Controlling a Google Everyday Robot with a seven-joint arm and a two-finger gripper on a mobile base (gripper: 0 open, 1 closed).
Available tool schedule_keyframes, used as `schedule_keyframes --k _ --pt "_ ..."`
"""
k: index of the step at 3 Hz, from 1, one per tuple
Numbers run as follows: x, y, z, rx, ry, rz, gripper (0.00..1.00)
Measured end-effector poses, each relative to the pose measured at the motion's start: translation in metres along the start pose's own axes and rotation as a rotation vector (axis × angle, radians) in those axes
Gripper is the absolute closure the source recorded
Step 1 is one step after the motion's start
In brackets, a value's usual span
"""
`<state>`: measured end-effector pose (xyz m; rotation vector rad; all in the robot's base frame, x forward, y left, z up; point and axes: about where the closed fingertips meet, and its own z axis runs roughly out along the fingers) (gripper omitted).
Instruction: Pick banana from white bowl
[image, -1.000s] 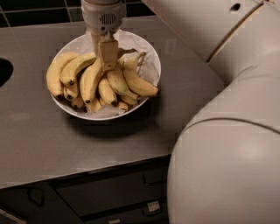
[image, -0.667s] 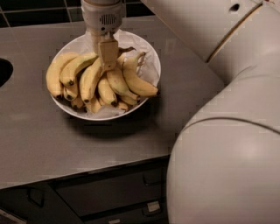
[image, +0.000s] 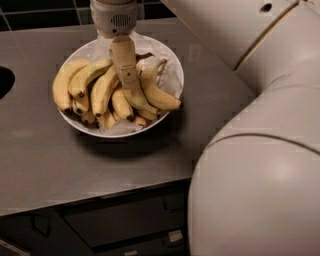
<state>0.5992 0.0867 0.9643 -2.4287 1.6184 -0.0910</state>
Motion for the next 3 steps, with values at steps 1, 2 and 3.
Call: schedule_keyframes --k 1,2,3 --pt "-0.009 -0.008 -0.013 0.021 0.013 -0.005 0.00" --pt "-0.015 -0.014 -0.017 0.028 0.016 -0.010 0.06" --pt "-0.008 -0.013 -0.007 -0.004 0.001 0.016 0.25"
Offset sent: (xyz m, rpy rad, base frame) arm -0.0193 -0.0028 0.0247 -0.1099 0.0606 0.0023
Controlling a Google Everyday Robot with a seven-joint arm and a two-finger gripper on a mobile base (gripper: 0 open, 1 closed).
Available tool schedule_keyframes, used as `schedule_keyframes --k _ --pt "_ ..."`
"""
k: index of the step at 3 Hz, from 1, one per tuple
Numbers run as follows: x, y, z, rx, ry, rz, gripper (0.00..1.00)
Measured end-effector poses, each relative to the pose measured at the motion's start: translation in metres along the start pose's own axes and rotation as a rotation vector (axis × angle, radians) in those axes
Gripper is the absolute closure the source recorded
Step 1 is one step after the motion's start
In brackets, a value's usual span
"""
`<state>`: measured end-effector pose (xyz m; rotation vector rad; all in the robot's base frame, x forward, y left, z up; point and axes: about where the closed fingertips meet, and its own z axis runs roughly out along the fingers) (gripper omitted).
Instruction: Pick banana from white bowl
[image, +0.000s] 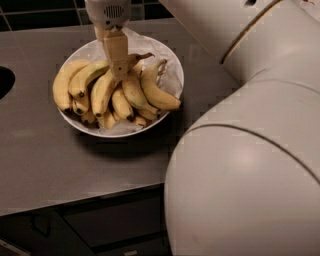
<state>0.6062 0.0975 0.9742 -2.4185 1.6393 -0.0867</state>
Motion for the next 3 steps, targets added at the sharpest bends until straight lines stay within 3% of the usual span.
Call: schedule_keyframes --k 1,3 --pt "0.0055 0.0080 0.0062 -0.024 -0.017 0.023 0.31" --pt "0.0032 0.0137 0.0050 -0.040 -0.018 0.032 0.31"
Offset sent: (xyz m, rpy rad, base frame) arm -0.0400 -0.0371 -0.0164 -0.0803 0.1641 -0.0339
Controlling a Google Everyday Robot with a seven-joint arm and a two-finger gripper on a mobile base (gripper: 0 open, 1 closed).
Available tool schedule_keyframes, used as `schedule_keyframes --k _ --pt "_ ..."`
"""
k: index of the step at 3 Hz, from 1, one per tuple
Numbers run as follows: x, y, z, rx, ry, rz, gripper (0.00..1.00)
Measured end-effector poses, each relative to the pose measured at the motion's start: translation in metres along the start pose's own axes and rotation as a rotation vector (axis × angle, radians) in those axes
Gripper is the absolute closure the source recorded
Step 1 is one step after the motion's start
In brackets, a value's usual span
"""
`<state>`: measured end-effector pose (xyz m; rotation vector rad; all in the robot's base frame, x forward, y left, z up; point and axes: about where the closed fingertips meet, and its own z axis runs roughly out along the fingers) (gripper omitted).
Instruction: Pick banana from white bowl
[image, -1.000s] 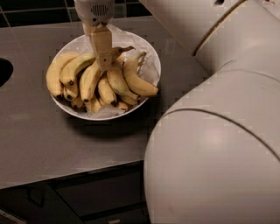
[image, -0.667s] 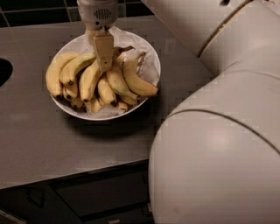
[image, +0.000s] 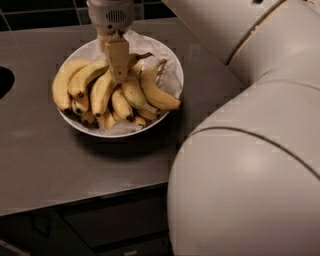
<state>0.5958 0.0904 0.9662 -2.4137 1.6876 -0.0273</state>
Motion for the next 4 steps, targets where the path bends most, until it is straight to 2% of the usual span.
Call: schedule_keyframes --k 1,2,4 --pt "-0.0083 -0.0062 -0.0050 0.014 0.004 -0.011 0.49" --pt "-0.0105 -0.0095 -0.0061 0.017 0.005 -0.014 0.61" --pt "-0.0136 -0.0086 -0.0079 0.015 0.012 -0.020 0.53"
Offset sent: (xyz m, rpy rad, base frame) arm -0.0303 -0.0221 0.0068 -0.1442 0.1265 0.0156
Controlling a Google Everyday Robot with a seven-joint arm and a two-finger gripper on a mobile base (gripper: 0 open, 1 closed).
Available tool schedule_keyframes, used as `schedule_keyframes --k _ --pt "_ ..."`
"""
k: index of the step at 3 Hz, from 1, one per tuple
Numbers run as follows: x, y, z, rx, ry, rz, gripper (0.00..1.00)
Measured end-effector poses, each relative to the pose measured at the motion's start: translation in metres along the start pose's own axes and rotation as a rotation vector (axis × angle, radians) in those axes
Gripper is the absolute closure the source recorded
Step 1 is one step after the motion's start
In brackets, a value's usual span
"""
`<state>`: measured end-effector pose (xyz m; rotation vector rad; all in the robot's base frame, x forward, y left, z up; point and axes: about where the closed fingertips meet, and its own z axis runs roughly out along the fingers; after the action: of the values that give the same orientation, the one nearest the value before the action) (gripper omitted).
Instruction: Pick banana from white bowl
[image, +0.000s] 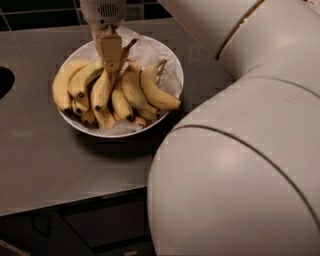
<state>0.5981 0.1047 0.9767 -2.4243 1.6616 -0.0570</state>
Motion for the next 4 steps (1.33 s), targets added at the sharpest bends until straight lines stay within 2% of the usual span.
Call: schedule_keyframes --k 4 --pt "0.0022 0.0083 0.0064 -0.036 0.001 0.010 0.56"
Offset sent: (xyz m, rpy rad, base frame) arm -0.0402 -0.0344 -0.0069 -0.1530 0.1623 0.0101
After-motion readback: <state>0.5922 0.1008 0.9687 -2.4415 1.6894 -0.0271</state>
